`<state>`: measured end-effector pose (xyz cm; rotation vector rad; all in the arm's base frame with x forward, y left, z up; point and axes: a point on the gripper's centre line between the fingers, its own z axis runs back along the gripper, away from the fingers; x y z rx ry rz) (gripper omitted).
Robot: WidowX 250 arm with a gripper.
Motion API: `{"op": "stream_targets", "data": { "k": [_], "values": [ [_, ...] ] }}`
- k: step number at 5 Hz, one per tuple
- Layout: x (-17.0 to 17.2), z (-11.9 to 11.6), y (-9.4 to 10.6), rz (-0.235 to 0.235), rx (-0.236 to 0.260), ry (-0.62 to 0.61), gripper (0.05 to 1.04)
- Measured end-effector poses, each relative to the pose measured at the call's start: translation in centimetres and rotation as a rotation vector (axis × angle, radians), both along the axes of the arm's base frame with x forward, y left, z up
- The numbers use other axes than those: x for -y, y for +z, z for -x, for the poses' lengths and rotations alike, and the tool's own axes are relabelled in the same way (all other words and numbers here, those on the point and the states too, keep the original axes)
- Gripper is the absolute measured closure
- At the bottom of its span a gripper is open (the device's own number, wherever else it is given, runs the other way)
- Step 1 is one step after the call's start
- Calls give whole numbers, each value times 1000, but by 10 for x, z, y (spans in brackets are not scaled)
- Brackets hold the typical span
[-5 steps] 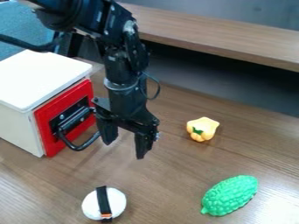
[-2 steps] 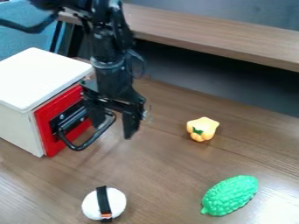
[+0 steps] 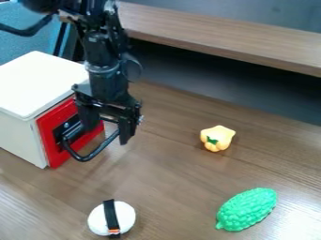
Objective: Open the drawer
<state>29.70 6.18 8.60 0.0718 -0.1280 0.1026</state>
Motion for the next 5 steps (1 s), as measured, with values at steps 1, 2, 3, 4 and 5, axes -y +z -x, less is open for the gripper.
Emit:
{"op": "stream_targets", "data": {
  "k": [1, 2, 3, 4, 5],
  "values": [
    [-5, -4, -9, -23, 3, 3, 84],
    [-10, -5, -28, -31, -8, 24, 85],
    [-14, -5, -37, 28, 23, 30, 85],
    [-7, -6, -51, 75, 10, 10, 84],
    [19, -7, -54, 117, 17, -78, 85]
  ]
}}
